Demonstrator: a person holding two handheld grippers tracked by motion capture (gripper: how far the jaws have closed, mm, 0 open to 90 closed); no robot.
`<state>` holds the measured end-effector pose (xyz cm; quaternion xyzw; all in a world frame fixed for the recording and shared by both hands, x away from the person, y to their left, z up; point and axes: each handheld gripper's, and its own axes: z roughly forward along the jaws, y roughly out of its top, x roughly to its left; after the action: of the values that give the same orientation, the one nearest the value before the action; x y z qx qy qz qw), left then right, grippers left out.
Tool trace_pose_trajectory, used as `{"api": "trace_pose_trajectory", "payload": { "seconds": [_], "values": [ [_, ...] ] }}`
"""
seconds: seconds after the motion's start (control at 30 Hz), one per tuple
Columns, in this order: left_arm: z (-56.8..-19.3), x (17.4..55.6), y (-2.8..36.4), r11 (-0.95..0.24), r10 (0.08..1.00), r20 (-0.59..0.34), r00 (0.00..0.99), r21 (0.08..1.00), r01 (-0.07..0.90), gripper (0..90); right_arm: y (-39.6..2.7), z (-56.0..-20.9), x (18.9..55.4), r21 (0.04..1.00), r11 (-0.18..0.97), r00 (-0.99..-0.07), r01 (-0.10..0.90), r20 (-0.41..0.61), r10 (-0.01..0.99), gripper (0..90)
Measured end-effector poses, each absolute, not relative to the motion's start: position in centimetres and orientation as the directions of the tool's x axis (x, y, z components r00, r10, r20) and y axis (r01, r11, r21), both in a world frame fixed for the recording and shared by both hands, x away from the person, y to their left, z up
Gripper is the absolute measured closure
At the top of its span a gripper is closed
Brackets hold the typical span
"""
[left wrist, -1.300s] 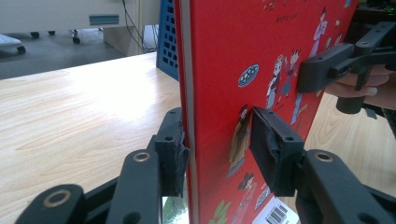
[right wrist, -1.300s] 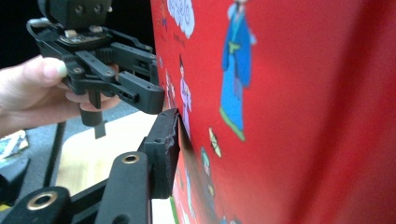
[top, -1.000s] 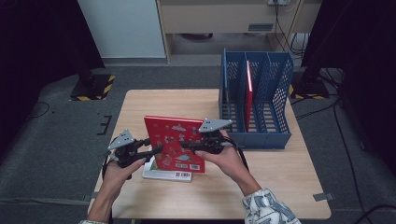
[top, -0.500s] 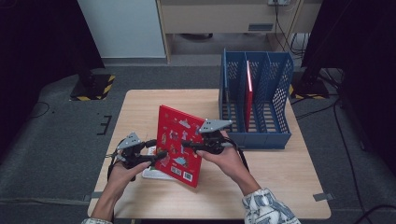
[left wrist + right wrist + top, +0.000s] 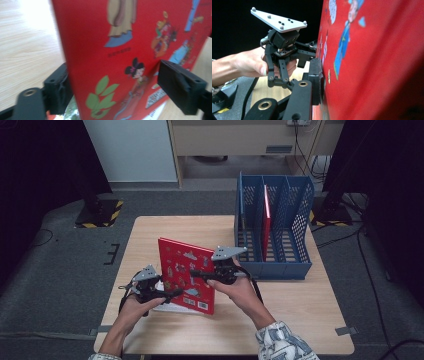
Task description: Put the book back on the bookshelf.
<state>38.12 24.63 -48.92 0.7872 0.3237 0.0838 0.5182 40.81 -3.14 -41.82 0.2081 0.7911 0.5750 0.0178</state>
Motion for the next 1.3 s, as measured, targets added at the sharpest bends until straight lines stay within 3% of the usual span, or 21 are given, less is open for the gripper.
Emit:
{"api": "trace_pose_trajectory", "payload": {
  "seconds": [0.23, 0.37, 0.6, 0.8, 1.3],
  "values": [
    [-48.3, 38.0, 24.8, -0.281, 0.619, -0.181, 0.764, 0.857, 0.431, 28.4, -3.0, -41.8, 40.9, 0.923, 0.24, -0.909, 0.301, 0.202, 0.365, 72.4],
    [-48.1, 37.9, 25.1, -0.282, 0.632, -0.165, 0.757, 0.861, 0.423, 34.7, -2.7, -41.3, 41.0, 0.929, 0.242, -0.911, 0.28, 0.178, 0.371, 64.7],
    [-47.9, 38.0, 25.4, -0.296, 0.656, -0.129, 0.744, 0.862, 0.411, 37.9, -2.3, -41.1, 41.1, 0.933, 0.259, -0.915, 0.25, 0.14, 0.379, 57.2],
    [-47.9, 38.0, 25.4, -0.295, 0.662, -0.122, 0.739, 0.864, 0.407, 38.5, -2.7, -40.7, 40.9, 0.94, 0.234, -0.91, 0.248, 0.143, 0.39, 53.0],
    [-48.3, 37.9, 25.5, -0.261, 0.698, -0.117, 0.706, 0.877, 0.404, 31.8, -2.7, -39.6, 40.1, 0.947, 0.213, -0.914, 0.241, 0.148, 0.377, 57.1]
  ]
}}
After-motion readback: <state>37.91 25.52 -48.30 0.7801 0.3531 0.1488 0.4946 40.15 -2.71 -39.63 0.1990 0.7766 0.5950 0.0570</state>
